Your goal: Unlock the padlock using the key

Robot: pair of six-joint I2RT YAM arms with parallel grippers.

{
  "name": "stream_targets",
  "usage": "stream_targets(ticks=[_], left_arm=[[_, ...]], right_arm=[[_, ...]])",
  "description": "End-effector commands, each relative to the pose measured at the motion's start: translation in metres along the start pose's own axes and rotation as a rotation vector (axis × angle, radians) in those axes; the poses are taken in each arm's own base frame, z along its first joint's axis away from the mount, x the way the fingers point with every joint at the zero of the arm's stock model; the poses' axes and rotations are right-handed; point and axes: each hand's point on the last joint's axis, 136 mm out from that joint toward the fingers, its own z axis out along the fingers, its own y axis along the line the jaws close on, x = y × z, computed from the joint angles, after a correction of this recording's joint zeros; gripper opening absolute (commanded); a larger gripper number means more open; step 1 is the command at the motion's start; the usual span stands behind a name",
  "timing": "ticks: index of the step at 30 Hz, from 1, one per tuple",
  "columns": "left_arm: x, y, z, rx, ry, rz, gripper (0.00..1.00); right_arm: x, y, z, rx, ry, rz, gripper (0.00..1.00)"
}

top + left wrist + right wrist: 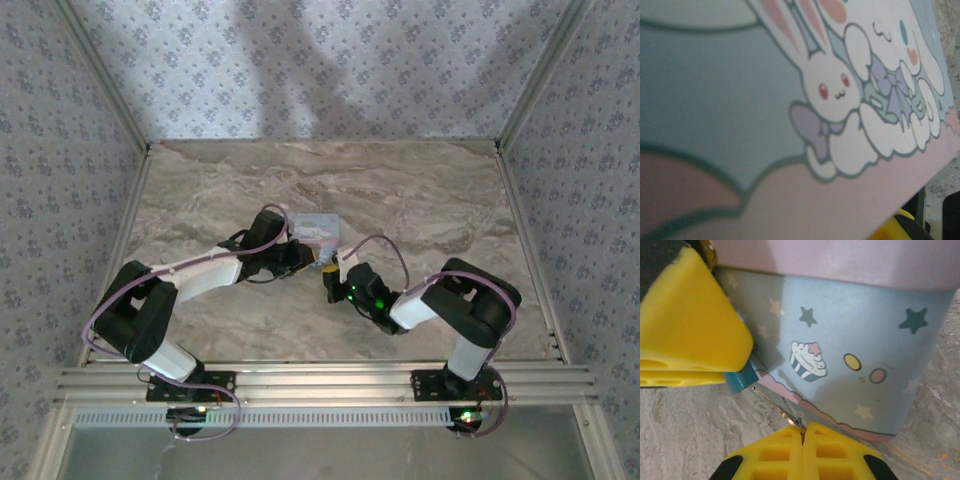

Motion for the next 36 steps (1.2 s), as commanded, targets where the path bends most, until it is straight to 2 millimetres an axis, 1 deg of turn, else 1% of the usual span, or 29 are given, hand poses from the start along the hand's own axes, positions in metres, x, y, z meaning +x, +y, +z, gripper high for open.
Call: stream_targets(ticks=[1,18,26,36], left_arm=[[-0.006,-0.021,-0.007,0.052,-0.019,0.04,0.14],[-0.004,-0.021,-0.004,0.052,-0.011,0.042,0.14],[-0.003,-0.02,-0.002,0.048,-0.008,0.04,0.14],[0.0,-0.015,0.003,0.037,0.002,0.036,0.14]], right_arm=[[-0.005,-0.006,0.004,0.036,-0.001,0.031,0.0],[-0.004,-0.002,0.011,0.023,0.02,0.029,0.0],[-0.008,0.002,0.01,0.004,0.006,0.03,0.0],[-0.022,0.01,0.007,-0.031,-0.042,0.038,0.0]])
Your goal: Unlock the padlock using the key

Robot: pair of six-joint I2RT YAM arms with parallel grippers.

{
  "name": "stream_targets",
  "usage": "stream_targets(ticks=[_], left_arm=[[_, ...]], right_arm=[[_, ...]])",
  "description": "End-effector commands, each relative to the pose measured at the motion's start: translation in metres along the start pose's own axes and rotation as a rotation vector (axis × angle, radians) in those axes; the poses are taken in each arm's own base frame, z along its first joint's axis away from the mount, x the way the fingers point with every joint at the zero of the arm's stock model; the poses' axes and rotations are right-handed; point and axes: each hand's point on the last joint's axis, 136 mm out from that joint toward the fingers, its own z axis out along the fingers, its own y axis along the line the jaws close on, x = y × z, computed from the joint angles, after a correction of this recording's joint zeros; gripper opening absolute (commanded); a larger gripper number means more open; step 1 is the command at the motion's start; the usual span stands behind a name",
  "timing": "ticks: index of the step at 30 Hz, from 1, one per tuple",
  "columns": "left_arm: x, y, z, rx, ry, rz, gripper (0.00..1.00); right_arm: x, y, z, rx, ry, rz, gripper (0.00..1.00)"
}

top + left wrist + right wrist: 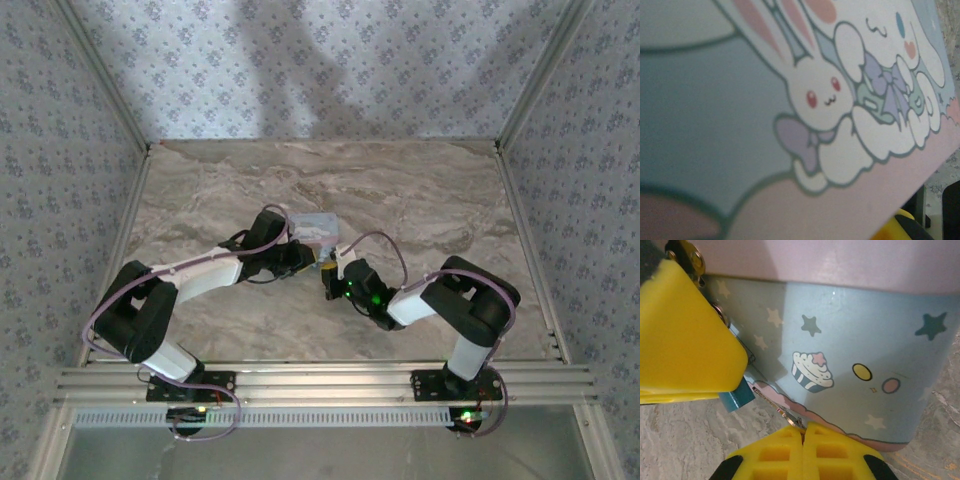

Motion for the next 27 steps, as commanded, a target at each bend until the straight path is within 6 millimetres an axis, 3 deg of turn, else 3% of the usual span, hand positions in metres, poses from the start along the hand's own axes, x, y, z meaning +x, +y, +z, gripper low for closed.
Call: stream_targets(ticks=[1,11,27], left_arm=[[-0.002,-0.013,0.002,0.033,-0.003,0.031,0.14],[-0.001,-0.009,0.006,0.024,0.001,0.028,0.13],[-0.004,-0.026,-0.002,0.072,-0.003,0.004,0.14]], right_arm=[[-0.02,0.009,0.0,-0.038,-0.063,0.022,0.0],[-0.036,0.02,-0.003,-0.092,-0.121,0.026,0.0],[-0.018,0.008,-0.004,-0.115,-0.118,0.089,0.0]])
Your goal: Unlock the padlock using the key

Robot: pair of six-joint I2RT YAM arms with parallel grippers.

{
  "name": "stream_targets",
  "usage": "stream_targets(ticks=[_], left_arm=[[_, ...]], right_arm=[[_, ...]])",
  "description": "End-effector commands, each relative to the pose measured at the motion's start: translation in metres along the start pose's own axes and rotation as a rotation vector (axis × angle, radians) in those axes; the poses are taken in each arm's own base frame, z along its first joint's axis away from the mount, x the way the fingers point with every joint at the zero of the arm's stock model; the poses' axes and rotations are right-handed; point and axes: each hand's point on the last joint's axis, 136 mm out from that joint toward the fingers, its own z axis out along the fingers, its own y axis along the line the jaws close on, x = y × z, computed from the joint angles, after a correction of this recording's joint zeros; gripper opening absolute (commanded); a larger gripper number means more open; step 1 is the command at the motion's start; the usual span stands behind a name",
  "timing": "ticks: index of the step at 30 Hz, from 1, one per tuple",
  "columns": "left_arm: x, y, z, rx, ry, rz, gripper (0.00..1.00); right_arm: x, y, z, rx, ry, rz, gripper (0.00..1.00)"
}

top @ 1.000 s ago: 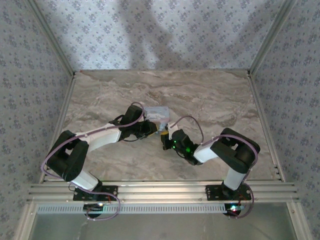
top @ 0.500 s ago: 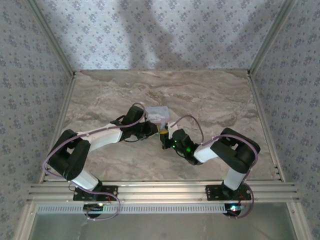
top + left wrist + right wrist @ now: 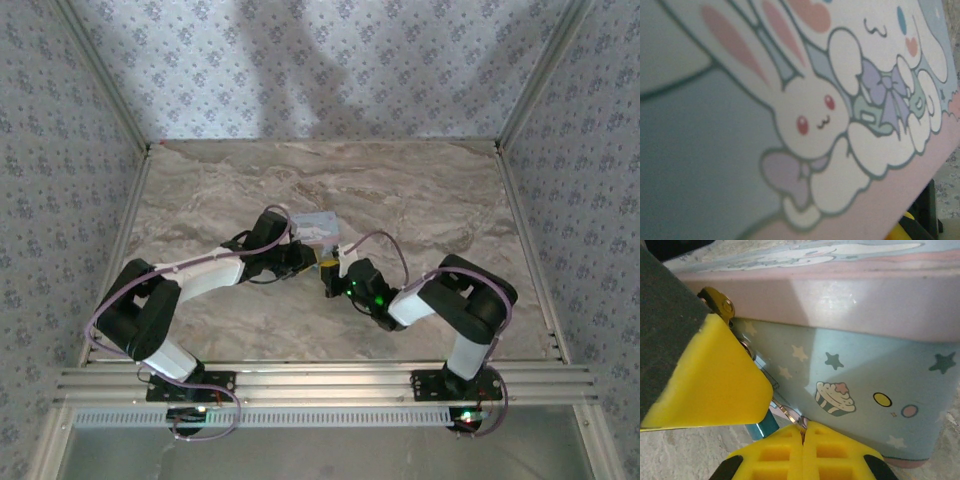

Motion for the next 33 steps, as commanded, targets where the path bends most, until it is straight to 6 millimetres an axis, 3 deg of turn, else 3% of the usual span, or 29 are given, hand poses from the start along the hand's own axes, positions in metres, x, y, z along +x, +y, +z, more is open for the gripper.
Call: stream_targets(ticks=[1,12,22,33], left_arm=[[-0.005,-0.026,-0.007,0.068,-0.007,0.015,0.14],[-0.004,-0.028,-0.007,0.077,-0.001,0.01,0.14],[-0.013,-0.032,-0.015,0.085,-0.024,0.013,0.14],[-0.015,-0.03,-0.017,0.071,-0.025,0.033,0.14]], right_arm=[[-0.009,0.005,-0.003,-0.075,-0.065,0.062,0.0],[-0.005,0.003,-0.003,-0.132,-0.076,0.102,0.0],[0.02,-0.011,-0.009,-0.071,0.003,0.094,0.0],[0.025,-0.003,-0.011,-0.115,0.033,0.096,0.0]])
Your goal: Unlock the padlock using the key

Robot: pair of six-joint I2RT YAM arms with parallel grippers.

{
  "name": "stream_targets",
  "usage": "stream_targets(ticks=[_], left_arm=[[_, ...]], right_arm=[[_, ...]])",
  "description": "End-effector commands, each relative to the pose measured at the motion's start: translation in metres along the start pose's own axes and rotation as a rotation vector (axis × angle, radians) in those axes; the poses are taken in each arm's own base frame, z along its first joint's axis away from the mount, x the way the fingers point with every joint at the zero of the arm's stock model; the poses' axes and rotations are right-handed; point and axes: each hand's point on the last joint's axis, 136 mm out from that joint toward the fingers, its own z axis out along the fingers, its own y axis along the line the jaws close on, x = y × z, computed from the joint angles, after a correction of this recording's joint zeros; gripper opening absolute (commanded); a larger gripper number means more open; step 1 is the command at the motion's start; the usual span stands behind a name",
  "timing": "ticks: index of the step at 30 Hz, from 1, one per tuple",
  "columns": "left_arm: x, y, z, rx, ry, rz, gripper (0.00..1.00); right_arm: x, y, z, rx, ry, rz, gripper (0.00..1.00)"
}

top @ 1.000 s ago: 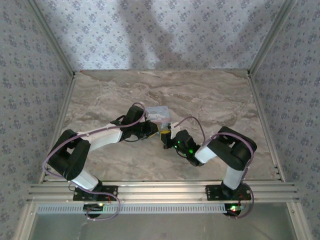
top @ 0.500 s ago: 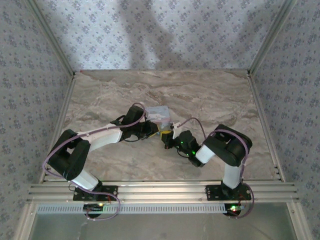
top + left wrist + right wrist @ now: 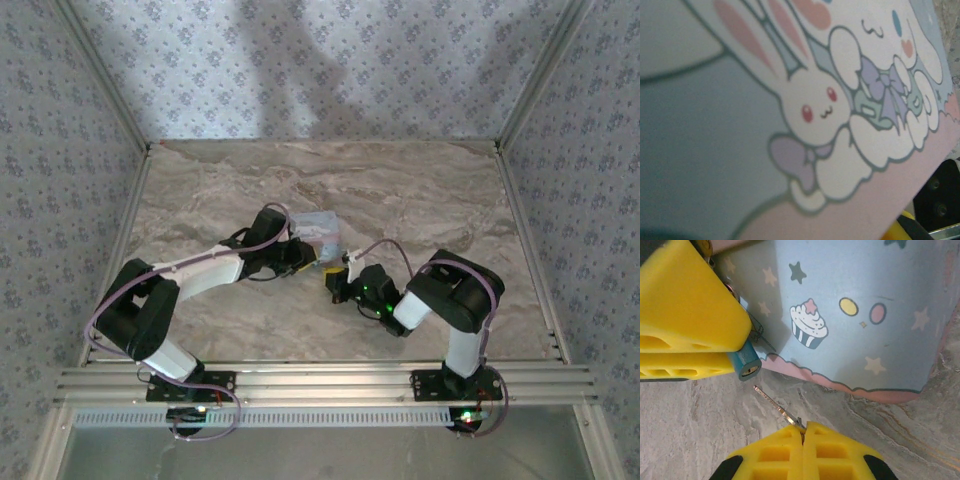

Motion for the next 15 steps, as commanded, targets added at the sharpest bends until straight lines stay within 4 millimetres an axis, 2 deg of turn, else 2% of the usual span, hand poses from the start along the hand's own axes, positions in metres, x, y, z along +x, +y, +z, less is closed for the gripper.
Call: stream_targets(ticks=[1,15], left_arm=[[-0.009,-0.026,-0.014,0.066,-0.023,0.05,0.14],[-0.004,-0.02,-0.009,0.058,-0.001,0.059,0.14]], right_arm=[[0.004,0.002,-0.002,-0.011,0.016,0.007,0.0],[-0.009,0.006,0.005,-0.029,-0.013,0.014,0.0]])
